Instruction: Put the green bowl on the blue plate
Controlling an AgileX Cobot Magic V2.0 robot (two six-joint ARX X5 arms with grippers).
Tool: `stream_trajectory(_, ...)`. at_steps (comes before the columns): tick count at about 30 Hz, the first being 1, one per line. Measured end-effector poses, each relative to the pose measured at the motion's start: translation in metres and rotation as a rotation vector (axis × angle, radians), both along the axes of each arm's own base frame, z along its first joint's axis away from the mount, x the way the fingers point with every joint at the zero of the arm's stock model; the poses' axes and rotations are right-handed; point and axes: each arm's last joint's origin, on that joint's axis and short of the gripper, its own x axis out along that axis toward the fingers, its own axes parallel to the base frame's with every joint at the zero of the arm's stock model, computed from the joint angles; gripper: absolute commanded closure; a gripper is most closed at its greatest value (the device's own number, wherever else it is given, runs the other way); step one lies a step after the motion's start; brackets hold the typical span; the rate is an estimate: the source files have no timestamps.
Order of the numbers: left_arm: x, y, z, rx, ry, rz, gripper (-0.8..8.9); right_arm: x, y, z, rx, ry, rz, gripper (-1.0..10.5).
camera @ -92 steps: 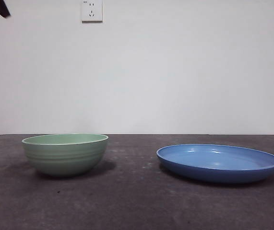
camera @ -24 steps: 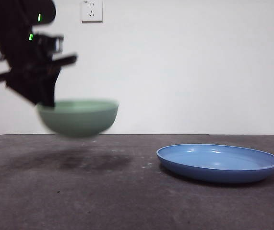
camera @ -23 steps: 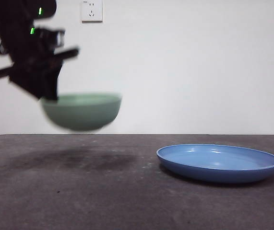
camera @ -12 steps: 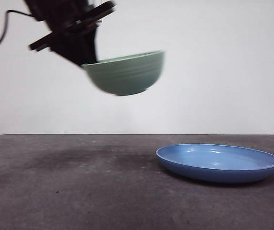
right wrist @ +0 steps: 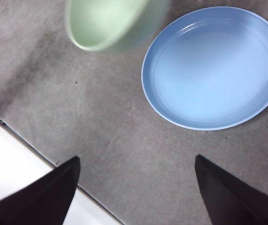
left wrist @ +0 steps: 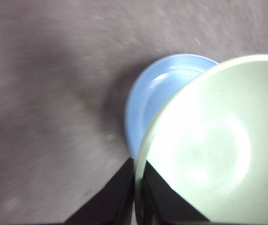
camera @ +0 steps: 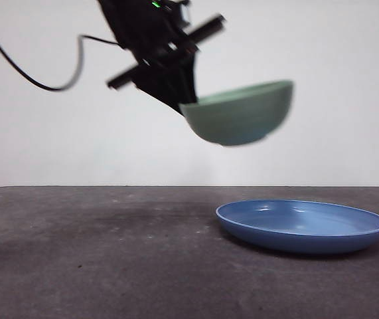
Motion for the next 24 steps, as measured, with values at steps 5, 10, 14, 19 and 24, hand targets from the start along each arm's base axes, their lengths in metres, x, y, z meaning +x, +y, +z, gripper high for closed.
stream_trajectory(5,0.016,-0.03,-0.015,0.016,0.02,-0.034,7.99,0.0,0.0,0.0,0.0,0.0,0.0,5.6)
stream_trajectory(10,0.028,-0.053,-0.036,0.035,0.044,-0.055,7.98,-0.001,0.0,0.0,0.0,0.002,0.0,5.6)
stream_trajectory(14,0.035,-0.066,-0.058,0.06,0.074,-0.066,7.99,-0.001,0.0,0.0,-0.001,0.002,-0.001,5.6)
stream_trajectory(19,0.038,-0.073,-0.079,0.082,0.101,-0.073,7.99,0.0,-0.001,0.0,-0.018,0.0,-0.015,5.6)
stream_trajectory(24,0.039,-0.077,-0.091,0.098,0.12,-0.077,7.99,0.0,-0.001,0.0,-0.018,0.0,-0.015,5.6)
